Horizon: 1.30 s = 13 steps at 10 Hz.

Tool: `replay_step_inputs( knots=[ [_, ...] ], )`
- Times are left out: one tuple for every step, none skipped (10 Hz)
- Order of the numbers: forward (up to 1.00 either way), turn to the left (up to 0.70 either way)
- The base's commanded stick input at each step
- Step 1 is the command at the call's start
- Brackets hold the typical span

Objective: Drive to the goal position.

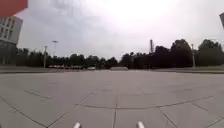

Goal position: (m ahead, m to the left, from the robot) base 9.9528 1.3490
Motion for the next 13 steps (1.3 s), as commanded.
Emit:
replay_step_inputs(
  knots=[
    [0.50,0.00],
    [0.50,0.00],
    [0.50,0.00],
    [0.50,0.00],
    [0.50,0.00],
    [0.50,0.00],
    [0.50,0.00],
    [0.50,0.00],
    [0.50,0.00],
    [0.50,0.00],
    [0.50,0.00],
    [0.50,0.00],
    [0.50,0.00]
  ],
)
